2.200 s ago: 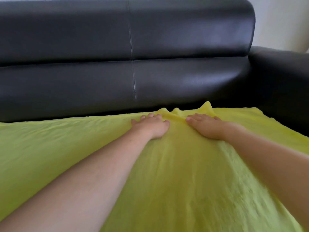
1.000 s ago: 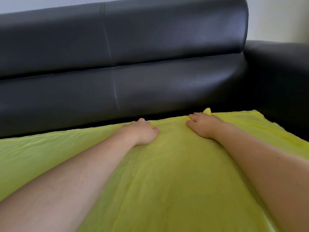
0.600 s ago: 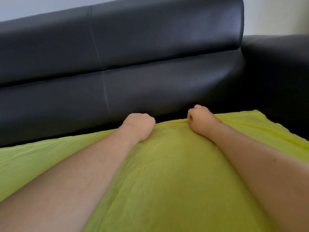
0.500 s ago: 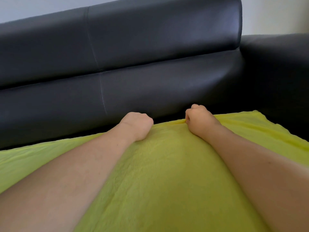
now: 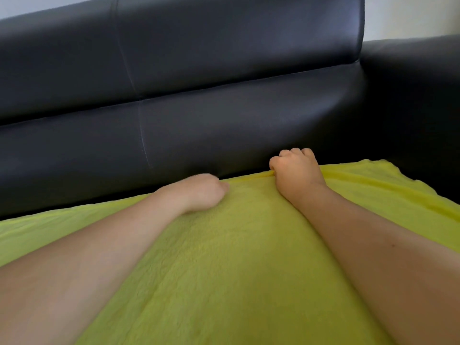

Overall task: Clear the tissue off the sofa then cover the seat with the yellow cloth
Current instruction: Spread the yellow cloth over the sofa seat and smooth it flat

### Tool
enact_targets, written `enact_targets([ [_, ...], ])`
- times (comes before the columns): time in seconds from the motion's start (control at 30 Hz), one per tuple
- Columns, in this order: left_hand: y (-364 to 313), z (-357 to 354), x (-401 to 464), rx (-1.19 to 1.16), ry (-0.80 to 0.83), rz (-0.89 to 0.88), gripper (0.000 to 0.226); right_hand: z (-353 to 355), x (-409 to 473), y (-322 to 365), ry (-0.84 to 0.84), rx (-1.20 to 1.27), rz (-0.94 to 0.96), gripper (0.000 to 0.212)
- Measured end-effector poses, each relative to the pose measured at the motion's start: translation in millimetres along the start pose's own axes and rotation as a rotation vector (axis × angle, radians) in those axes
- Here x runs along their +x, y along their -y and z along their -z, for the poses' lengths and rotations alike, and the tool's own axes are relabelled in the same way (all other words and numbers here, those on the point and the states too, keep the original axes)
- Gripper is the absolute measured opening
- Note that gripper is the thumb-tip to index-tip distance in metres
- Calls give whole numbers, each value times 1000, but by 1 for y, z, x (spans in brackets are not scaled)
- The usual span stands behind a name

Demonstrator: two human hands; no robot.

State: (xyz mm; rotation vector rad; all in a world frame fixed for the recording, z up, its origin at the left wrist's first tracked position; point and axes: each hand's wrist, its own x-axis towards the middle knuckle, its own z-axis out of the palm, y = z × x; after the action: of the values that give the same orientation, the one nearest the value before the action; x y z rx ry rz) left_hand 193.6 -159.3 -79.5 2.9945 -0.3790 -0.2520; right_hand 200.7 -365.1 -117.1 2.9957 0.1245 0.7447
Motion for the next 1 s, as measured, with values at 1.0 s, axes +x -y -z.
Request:
enact_targets([
  [1.0,-69,-45,-11,-36,-76,10,61,59,-70,-53,538,407,-149,52],
])
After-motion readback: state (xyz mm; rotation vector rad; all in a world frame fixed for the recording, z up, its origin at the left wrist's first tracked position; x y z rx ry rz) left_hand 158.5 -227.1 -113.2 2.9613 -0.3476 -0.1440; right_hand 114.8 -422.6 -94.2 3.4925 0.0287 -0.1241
